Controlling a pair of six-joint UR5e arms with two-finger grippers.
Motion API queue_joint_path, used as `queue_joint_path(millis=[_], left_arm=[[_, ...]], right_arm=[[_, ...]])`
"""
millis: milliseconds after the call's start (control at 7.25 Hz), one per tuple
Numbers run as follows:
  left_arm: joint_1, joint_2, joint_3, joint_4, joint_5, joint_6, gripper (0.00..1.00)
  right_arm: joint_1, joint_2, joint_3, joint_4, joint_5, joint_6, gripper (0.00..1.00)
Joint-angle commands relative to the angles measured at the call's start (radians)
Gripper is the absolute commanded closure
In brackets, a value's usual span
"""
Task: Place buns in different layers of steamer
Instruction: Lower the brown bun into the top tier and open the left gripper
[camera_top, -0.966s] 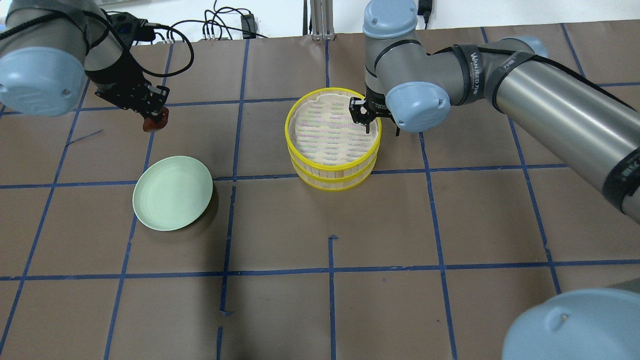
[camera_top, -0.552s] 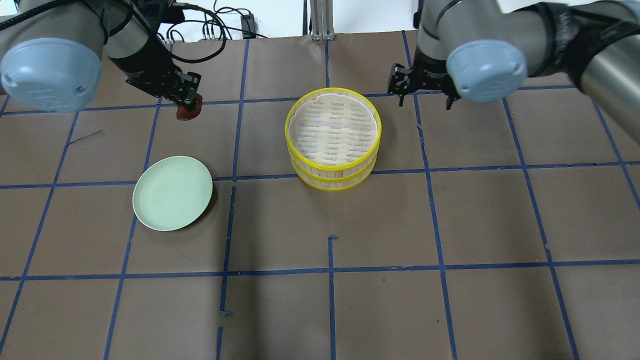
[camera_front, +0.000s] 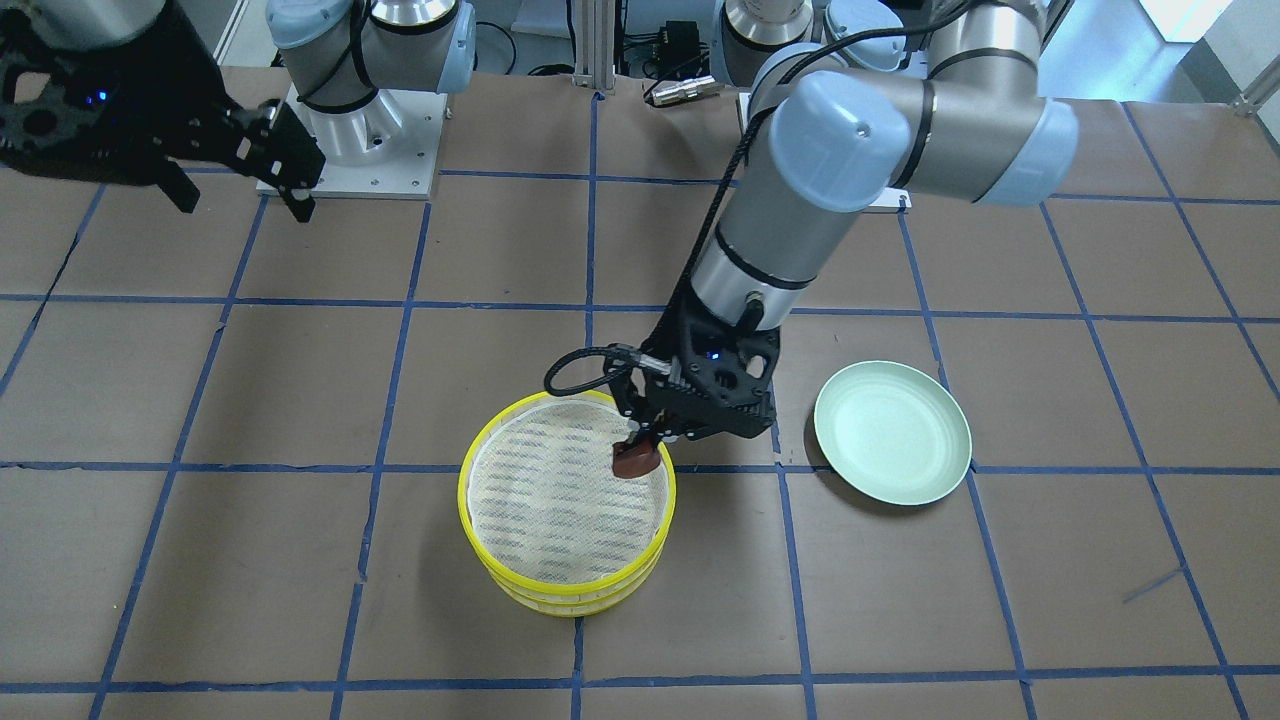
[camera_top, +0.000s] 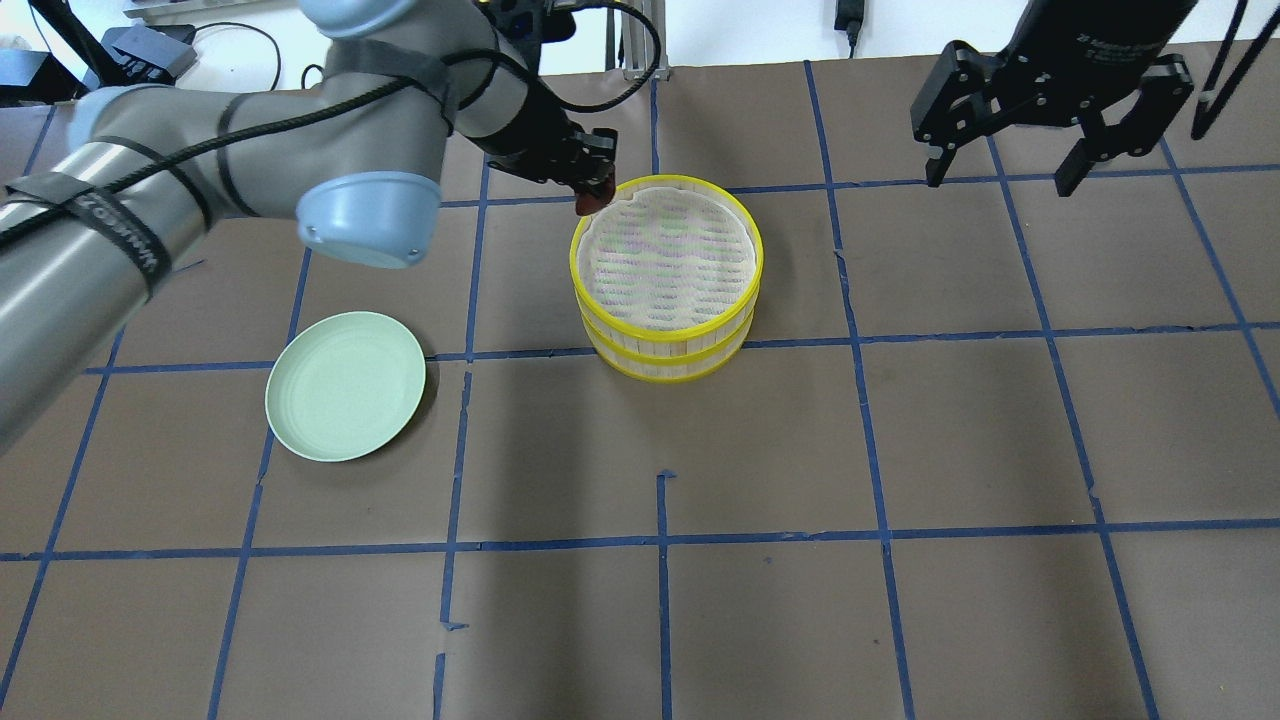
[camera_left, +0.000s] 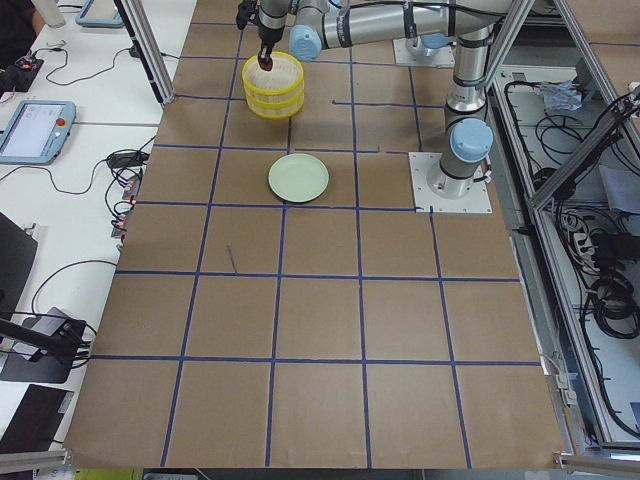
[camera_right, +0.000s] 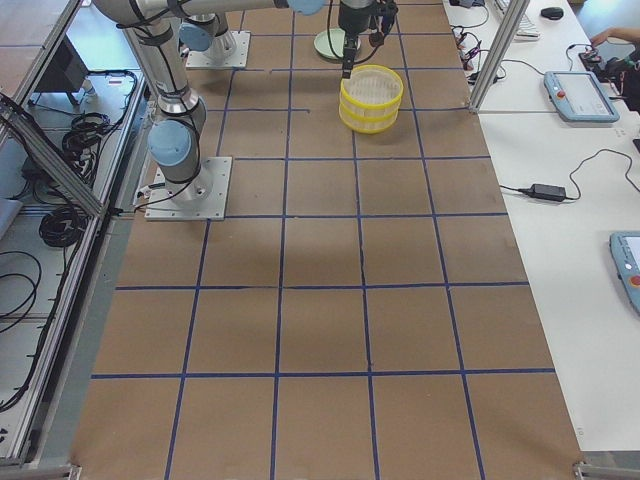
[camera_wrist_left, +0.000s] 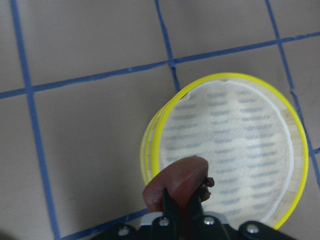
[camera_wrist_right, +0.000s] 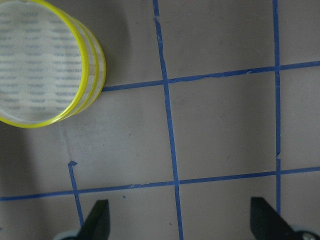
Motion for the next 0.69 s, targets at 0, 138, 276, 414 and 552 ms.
queue_joint_path(millis=[0,138,276,414,552], left_arm=[[-0.042,-0.031,-0.004,0.051,-0.004,-0.079,0.00],[-0.042,-0.033,-0.004,0.051,-0.004,-0.079,0.00],[-0.042,-0.034,-0.002,0.059,-0.001,-0.069,0.00],[-0.042,-0.034,-0.002,0.082,-0.001,-0.065,0.00],[-0.042,-0.034,0.002,0.083,-0.001,-0.061,0.00]], right_arm=[[0.002,-0.007,0.028,0.029,-0.040,-0.052,0.00],[0.002,-0.010,0.065,-0.053,-0.048,-0.044,0.00],[0.002,-0.008,0.076,-0.116,-0.050,-0.046,0.00],[0.002,-0.017,0.079,-0.120,-0.053,-0.047,0.00],[0.002,-0.019,0.081,-0.120,-0.052,-0.049,0.00]])
